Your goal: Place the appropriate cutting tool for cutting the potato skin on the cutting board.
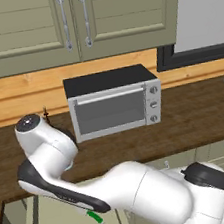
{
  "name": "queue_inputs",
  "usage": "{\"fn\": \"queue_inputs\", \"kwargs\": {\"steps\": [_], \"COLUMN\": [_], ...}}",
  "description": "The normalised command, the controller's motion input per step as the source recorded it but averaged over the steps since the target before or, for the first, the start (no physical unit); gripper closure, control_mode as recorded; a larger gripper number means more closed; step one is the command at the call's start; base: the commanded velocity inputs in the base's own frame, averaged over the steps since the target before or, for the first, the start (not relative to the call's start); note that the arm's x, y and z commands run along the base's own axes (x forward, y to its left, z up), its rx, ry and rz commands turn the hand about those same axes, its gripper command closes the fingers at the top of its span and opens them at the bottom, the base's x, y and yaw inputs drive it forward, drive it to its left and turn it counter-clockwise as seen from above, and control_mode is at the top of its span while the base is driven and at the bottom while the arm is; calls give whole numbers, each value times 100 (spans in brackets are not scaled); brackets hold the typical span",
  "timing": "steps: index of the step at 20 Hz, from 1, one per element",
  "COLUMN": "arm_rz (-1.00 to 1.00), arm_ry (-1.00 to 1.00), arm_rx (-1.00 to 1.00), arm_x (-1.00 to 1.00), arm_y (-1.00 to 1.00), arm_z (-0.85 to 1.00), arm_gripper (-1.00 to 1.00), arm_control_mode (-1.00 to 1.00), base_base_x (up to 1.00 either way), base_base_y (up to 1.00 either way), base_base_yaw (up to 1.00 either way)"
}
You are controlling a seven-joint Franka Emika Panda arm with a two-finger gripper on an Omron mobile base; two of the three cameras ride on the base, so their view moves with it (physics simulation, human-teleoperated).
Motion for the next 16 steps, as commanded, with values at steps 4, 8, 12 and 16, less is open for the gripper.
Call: {"fn": "queue_inputs", "kwargs": {"steps": [4, 8, 12, 16], "arm_rz": [-17, -14, -10, -6], "arm_ry": [-9, -3, 0, 0], "arm_rx": [-2, 0, 0, 0], "arm_x": [71, 46, 45, 46], "arm_y": [1, -1, -2, 0], "arm_z": [18, -3, -14, -21], "arm_gripper": [100, 100, 100, 100], "arm_control_mode": [-100, -100, -100, -100], "base_base_x": [0, 0, 0, 0], "base_base_y": [0, 0, 0, 0], "base_base_yaw": [0, 0, 0, 0]}}
